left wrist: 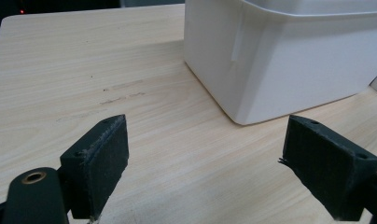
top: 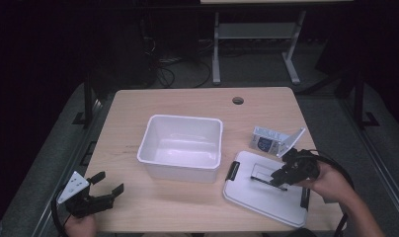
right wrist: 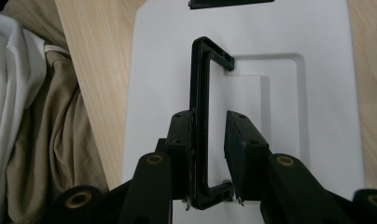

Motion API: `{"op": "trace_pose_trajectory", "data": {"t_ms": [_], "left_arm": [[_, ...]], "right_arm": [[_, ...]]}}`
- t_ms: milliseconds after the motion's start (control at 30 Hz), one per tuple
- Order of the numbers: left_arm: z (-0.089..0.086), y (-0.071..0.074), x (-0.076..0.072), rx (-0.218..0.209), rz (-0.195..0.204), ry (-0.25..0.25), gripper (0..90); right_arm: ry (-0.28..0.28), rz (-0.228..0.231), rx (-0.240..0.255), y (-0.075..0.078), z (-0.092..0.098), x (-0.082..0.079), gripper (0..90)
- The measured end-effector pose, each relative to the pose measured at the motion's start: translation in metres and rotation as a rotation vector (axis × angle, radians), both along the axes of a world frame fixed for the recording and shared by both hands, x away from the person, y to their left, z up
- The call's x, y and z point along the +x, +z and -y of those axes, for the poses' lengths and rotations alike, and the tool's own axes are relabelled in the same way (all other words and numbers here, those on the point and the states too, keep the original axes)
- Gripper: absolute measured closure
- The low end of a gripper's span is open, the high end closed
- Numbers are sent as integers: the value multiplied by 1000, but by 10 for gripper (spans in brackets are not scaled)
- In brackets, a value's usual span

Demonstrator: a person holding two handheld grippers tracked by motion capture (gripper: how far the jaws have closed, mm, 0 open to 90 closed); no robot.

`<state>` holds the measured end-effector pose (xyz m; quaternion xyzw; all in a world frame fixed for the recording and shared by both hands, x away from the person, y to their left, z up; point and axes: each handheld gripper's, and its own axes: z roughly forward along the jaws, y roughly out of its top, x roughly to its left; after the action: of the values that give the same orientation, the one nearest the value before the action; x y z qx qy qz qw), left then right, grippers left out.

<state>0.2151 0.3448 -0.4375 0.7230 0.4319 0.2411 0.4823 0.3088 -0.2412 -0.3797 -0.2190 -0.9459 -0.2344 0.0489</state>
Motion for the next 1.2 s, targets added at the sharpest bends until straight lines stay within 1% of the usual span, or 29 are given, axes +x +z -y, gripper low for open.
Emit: {"op": "trace_pose_trajectory", "data": {"t_ms": [233, 400, 567, 900, 1200], "left_arm": [[0, 0, 0, 0, 0, 0, 135], [1, 0, 0, 1, 1, -2, 135], [0, 0, 0, 0, 0, -1, 135], [0, 0, 0, 0, 1, 1, 135], [-1, 0, 1, 2, 1, 1, 135]], "right_arm": [[-9, 12, -1, 4, 3, 0, 708], [-11, 36, -1, 10, 4, 1, 700], [-20, 44, -7, 15, 5, 3, 693], [-43, 67, -15, 23, 7, 12, 660], [-72, 85, -32, 30, 8, 23, 615]]}}
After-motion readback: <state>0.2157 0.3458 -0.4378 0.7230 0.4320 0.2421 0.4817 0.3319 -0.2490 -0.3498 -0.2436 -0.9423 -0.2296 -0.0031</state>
